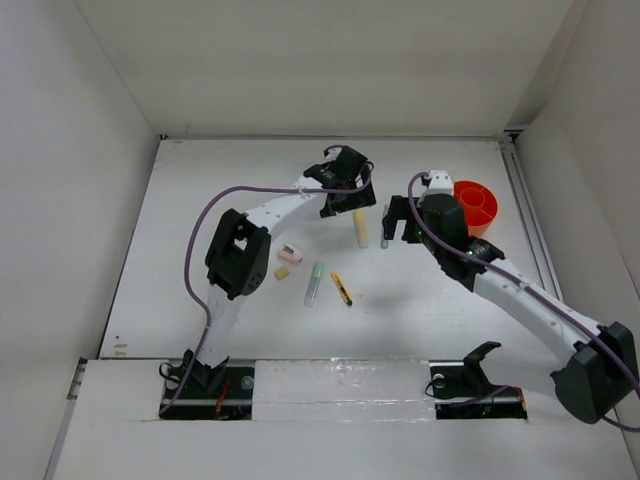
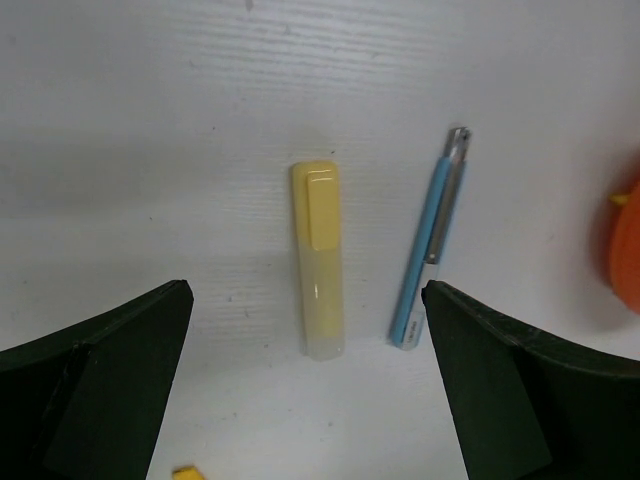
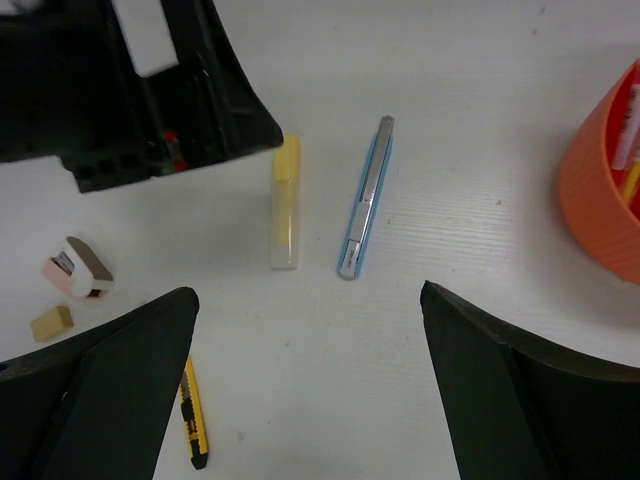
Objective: Sort the stationery into containers
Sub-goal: Pick up the pen from the center of the board, then place the pen in the storage box, then pick up the pen from the center of the board.
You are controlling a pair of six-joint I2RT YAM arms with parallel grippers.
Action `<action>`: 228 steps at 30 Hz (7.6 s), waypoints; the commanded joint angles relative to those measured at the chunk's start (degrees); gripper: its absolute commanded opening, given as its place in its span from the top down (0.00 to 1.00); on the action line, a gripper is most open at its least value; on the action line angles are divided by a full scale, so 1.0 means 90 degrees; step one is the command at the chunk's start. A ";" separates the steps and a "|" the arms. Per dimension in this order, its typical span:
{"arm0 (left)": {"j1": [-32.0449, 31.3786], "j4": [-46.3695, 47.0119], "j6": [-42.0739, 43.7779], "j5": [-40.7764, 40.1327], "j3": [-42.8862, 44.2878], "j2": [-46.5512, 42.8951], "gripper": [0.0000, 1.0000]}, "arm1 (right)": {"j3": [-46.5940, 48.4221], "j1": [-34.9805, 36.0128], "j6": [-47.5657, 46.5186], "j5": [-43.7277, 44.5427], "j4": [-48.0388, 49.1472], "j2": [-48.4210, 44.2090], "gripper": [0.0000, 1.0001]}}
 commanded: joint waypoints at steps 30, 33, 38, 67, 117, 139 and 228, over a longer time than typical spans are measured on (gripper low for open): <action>-0.0713 -0.1643 -0.1098 -0.0923 0.1087 0.1632 0.02 | -0.0536 -0.0615 -0.0351 -0.1058 0.0005 -0.1506 0.04; -0.0713 -0.1712 -0.1156 -0.1002 0.1283 0.1857 0.13 | -0.0595 -0.0683 -0.0409 -0.1185 0.0005 -0.1730 0.04; -0.0713 -0.1771 -0.1156 -0.0875 0.1351 0.2082 0.48 | -0.0595 -0.0819 -0.0467 -0.1332 -0.0053 -0.2043 0.06; -0.0888 0.4126 0.2066 0.0677 -0.4066 -0.2574 1.00 | -0.0605 -0.2754 0.0762 -0.5395 0.2789 -0.0288 0.11; -0.1142 0.5417 0.2193 0.1752 -0.5250 -0.4402 0.00 | 0.1201 -0.5087 0.0799 -0.6840 0.6671 0.3051 1.00; -0.1357 0.5534 0.2203 0.1684 -0.5368 -0.4451 0.00 | 0.1905 -0.5976 0.1114 -0.7250 0.7154 0.4664 1.00; -0.1191 0.1042 0.0308 -0.0504 -0.6569 -0.3190 1.00 | 0.1329 -0.1670 -0.0712 -0.3978 0.1275 0.0191 0.06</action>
